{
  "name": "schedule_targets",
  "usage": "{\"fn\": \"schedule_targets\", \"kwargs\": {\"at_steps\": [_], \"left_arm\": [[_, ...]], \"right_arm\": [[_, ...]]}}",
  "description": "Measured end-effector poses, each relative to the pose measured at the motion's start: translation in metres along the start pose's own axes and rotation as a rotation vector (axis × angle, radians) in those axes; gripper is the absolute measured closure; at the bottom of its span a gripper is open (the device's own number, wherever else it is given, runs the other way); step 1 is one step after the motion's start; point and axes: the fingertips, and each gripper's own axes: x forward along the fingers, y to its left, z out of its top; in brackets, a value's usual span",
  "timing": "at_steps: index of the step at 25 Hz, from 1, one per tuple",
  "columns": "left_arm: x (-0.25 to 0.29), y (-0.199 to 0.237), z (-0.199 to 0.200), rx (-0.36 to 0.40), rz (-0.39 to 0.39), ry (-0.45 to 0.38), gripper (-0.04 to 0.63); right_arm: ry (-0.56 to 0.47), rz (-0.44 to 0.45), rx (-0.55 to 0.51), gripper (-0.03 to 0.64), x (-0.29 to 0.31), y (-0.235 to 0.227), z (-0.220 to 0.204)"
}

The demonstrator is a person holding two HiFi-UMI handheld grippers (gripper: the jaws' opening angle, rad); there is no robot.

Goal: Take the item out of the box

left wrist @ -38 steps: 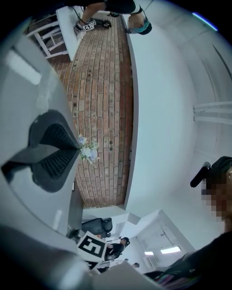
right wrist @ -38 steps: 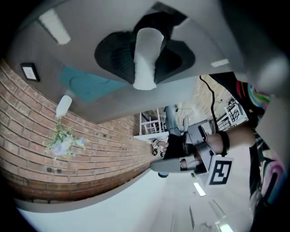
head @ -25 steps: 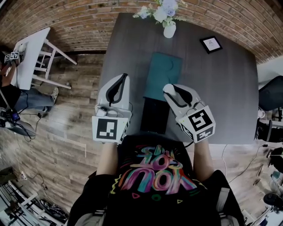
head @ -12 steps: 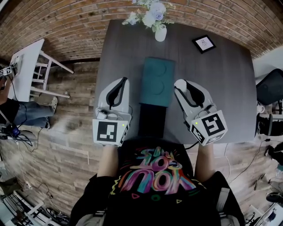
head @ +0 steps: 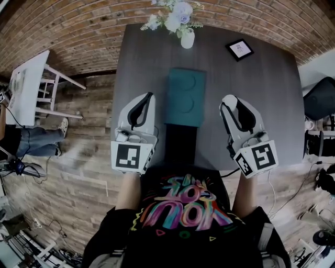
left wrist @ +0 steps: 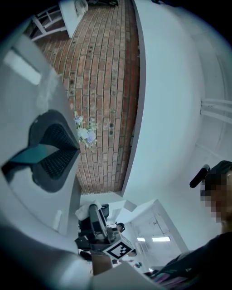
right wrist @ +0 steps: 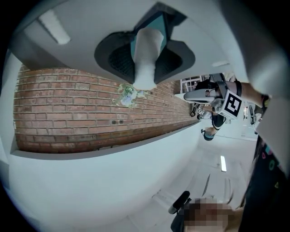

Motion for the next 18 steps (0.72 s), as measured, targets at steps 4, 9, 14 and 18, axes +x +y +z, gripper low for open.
{"fn": "schedule_targets", "kwargs": {"at_steps": [4, 9, 14, 18], "left_arm": [[0.0021, -0.0012, -0.0024, 0.003, -0.011, 0.004, 0.595], [0.0017, -0.0021, -0.0041, -0.011, -0.007, 0.012, 0.595], [0.0006, -0.0009, -0.0029, -0.023, 0.002, 0.016, 0.597], [0.0, 0.0007, -0.0038, -0.029, 0.009, 0.022, 0.597]], "right_arm": [[-0.019, -0.015, 0.012, 0.485, -0.002, -0.0033, 0.0001], [-0.029, -0.016, 0.018, 0.485, -0.0016, -0.0023, -0.0003], [-0.027, -0.011, 0.036, 0.485, -0.0003, -0.001, -0.001], [-0.027, -0.004, 0.048, 0.485, 0.0013, -0.0002, -0.0027]]}}
